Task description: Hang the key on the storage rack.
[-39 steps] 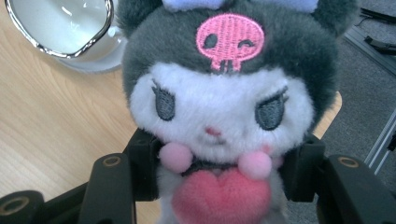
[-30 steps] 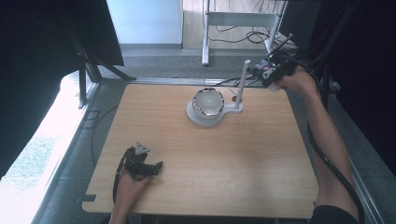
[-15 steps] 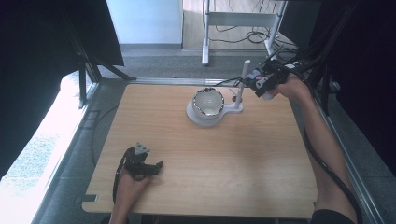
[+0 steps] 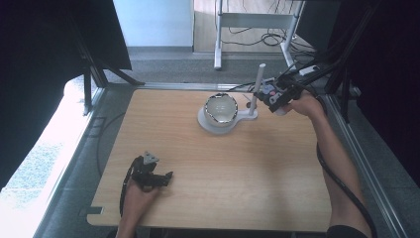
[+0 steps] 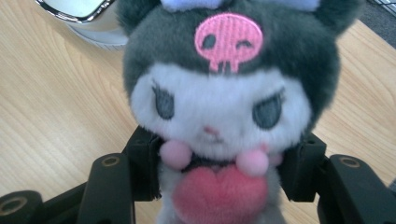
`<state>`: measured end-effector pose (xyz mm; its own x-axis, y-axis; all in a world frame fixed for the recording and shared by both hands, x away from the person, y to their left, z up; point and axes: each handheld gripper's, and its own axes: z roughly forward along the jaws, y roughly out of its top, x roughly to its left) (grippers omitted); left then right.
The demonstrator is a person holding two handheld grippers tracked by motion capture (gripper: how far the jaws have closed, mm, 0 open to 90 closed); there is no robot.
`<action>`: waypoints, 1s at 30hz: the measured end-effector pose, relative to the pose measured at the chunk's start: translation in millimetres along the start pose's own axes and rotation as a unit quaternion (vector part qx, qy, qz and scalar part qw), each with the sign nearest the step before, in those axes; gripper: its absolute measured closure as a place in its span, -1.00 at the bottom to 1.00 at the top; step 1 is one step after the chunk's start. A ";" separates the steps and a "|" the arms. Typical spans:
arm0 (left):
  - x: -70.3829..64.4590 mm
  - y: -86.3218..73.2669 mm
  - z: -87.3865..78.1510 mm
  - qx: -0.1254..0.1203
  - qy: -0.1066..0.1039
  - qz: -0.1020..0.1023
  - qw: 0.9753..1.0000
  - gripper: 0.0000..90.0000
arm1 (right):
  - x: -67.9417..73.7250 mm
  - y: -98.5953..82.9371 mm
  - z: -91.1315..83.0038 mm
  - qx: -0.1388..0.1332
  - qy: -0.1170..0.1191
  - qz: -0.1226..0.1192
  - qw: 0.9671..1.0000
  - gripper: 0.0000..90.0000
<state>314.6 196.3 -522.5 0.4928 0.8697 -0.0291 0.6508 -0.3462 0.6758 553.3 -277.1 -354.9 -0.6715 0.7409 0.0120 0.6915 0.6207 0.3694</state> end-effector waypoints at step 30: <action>0.0 0.0 0.0 0.000 0.000 0.000 1.000 -0.84 | 5.6 -7.8 52.2 -0.033 -0.028 -0.020 0.999 -0.57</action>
<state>314.6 196.3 -522.5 0.4924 0.8699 -0.0291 0.6509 -0.3459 0.6758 558.1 -264.5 -406.2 -0.6809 0.7302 -0.0562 0.6442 0.6336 0.4284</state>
